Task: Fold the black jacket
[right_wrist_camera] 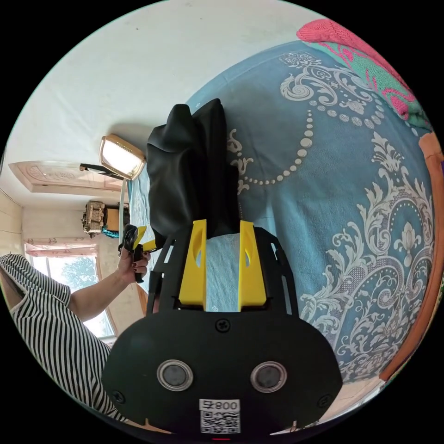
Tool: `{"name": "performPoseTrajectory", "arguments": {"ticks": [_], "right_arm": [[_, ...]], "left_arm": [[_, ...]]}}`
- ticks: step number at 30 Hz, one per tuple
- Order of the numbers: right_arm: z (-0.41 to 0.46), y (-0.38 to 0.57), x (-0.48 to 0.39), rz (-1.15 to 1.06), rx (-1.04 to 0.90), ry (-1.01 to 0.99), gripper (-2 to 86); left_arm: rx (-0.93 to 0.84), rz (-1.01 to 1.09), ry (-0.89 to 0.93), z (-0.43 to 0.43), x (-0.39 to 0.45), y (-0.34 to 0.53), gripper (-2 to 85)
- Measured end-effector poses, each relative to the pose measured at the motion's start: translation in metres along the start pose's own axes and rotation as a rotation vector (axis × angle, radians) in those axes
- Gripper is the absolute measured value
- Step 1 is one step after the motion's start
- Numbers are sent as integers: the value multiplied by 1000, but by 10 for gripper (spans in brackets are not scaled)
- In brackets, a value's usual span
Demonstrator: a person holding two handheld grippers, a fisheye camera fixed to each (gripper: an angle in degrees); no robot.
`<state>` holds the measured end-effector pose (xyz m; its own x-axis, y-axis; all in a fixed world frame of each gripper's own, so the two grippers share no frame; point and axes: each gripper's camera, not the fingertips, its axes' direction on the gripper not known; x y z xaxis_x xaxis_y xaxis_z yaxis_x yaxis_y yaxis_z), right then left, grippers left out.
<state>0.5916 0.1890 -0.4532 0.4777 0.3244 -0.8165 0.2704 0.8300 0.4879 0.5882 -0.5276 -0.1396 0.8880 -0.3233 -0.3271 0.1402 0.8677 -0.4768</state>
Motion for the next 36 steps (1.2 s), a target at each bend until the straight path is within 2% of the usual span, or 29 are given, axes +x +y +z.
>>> {"name": "performPoseTrajectory", "arguments": {"ticks": [3,9,14,22,31,36], "right_arm": [[32,14,23,1,-34,-10,111],[85,40,97,71,-52,-204,103],[117,60,144,67,-51,-251,95],[177,80,238,108,-91,-421,53],[196,101,323,152,-97,-545,31],[184,122,351,130,-144,-543,27]], "left_arm": [[-7,-10,28,4,-10,-5,193],[-39,8,81,13,-23,-11,183],[-40,21,114,18,-28,-7,177],[-47,7,198,33,-32,3,132],[35,18,269,40,4,39,107],[24,29,277,40,42,73,104]]}}
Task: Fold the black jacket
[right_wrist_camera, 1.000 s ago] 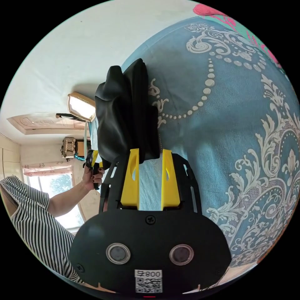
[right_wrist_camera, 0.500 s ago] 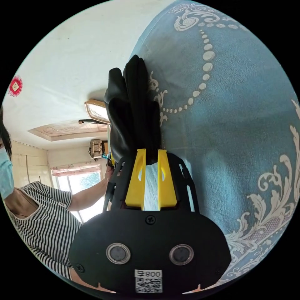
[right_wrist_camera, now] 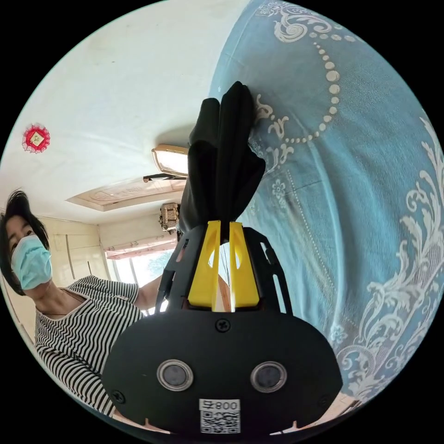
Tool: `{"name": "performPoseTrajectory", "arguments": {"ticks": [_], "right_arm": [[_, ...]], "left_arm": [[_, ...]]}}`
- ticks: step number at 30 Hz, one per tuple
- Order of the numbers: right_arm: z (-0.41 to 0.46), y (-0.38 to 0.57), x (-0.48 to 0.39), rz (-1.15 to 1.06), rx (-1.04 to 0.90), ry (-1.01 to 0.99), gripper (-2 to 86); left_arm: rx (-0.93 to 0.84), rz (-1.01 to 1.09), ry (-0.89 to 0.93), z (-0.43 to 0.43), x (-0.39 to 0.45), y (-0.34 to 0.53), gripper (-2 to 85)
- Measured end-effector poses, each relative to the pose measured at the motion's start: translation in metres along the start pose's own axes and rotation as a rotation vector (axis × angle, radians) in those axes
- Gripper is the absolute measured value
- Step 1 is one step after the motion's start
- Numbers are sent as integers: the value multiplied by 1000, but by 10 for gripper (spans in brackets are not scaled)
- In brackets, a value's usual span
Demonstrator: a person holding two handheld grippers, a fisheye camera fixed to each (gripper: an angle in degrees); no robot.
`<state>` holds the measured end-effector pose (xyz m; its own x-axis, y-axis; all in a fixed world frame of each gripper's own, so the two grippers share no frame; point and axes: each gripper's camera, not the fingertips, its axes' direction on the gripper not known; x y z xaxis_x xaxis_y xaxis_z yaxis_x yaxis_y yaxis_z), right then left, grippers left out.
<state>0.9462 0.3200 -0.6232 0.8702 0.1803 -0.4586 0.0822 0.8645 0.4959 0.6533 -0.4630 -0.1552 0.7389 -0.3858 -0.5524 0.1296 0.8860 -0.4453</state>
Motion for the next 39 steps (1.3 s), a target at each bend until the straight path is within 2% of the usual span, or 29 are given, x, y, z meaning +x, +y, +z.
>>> {"name": "performPoseTrajectory", "arguments": {"ticks": [12,23,29,39], "right_arm": [[-67,85,72,93,-63,23,23],[-186,83,140,31,55,-30,23],[-316,4,168,-122,140,11,22],[-658,-226,206,-514,241,93,23]], "left_arm": [[-24,-156,47,28,78,131,102],[-107,-120,34,91,192,179,98],[-119,-25,105,178,263,160,95],[-74,361,202,422,442,72,97]]}}
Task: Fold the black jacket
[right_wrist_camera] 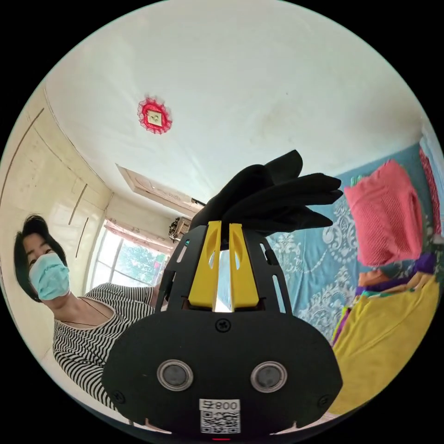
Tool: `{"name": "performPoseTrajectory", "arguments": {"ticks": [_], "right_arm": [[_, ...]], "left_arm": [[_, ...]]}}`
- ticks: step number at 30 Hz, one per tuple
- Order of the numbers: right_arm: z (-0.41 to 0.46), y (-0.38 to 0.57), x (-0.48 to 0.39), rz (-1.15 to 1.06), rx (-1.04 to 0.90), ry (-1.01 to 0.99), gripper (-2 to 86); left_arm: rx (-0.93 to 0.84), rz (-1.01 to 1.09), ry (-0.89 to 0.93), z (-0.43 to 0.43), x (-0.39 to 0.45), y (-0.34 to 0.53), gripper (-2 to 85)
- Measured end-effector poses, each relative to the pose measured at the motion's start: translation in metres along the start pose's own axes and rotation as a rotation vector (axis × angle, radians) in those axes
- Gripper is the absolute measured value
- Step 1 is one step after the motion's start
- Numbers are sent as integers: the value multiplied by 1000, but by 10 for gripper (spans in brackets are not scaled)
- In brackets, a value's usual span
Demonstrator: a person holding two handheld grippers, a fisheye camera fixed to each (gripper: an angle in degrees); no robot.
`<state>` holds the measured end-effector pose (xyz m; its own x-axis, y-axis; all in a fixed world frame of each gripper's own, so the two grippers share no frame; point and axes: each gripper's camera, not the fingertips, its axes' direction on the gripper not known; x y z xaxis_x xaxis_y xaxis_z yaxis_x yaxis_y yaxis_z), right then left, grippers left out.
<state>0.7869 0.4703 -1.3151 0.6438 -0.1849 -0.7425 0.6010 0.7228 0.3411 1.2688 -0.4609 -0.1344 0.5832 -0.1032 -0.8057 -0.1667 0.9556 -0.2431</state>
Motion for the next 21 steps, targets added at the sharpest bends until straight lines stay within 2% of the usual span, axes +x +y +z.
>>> {"name": "performPoseTrajectory", "arguments": {"ticks": [4,8,10,13,16,21], "right_arm": [[-100,-75,128,-18,-29,100,23],[-149,-97,279,76,-90,219,24],[-161,-88,399,205,-155,298,24],[-162,-57,529,384,-271,355,25],[-181,-40,594,398,-236,277,25],[-200,-47,650,343,-233,265,24]], "left_arm": [[19,105,-46,116,5,-46,100],[-5,65,-156,199,-33,-67,102],[-30,-74,-249,244,-78,-69,105],[-94,-259,-414,289,-120,-57,107],[-99,-245,-407,319,-113,-45,114],[-59,-235,-470,354,-73,-40,121]]}}
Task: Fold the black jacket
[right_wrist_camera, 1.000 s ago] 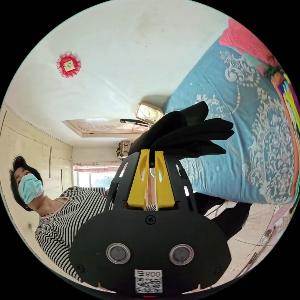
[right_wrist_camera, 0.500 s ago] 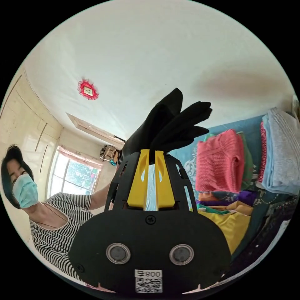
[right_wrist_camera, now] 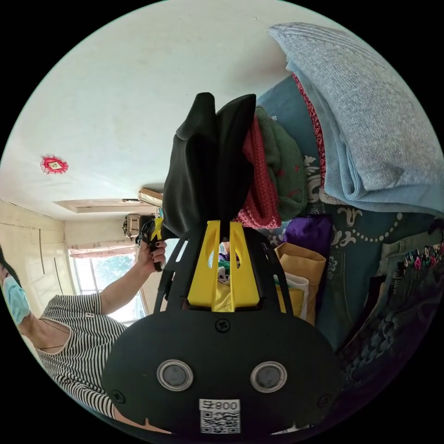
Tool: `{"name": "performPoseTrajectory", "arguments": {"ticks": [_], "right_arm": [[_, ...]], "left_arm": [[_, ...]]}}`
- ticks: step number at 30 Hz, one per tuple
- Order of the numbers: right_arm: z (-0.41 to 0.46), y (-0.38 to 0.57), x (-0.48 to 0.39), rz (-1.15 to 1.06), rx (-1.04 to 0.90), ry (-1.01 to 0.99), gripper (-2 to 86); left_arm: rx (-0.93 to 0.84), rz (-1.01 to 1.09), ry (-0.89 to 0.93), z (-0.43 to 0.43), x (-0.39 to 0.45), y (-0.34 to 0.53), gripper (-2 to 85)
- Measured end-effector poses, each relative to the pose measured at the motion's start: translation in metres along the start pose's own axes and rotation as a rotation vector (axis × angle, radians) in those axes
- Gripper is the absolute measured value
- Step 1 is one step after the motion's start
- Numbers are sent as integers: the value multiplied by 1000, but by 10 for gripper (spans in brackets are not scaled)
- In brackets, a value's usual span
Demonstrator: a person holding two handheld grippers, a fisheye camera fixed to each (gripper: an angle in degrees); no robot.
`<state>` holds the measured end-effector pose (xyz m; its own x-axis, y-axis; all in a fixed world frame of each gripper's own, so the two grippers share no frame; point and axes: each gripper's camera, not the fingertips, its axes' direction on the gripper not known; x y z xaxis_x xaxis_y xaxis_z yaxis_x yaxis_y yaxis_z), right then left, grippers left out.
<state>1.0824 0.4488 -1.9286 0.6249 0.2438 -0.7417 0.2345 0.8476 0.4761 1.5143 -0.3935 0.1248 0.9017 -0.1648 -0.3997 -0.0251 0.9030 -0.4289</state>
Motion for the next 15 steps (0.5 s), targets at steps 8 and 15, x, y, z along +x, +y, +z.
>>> {"name": "performPoseTrajectory", "arguments": {"ticks": [8,15], "right_arm": [[-48,-11,6,-110,147,302,4],[-4,-60,-46,-400,164,537,0]], "left_arm": [[108,161,-241,-3,117,16,68],[-136,315,-440,104,184,-19,16]]}}
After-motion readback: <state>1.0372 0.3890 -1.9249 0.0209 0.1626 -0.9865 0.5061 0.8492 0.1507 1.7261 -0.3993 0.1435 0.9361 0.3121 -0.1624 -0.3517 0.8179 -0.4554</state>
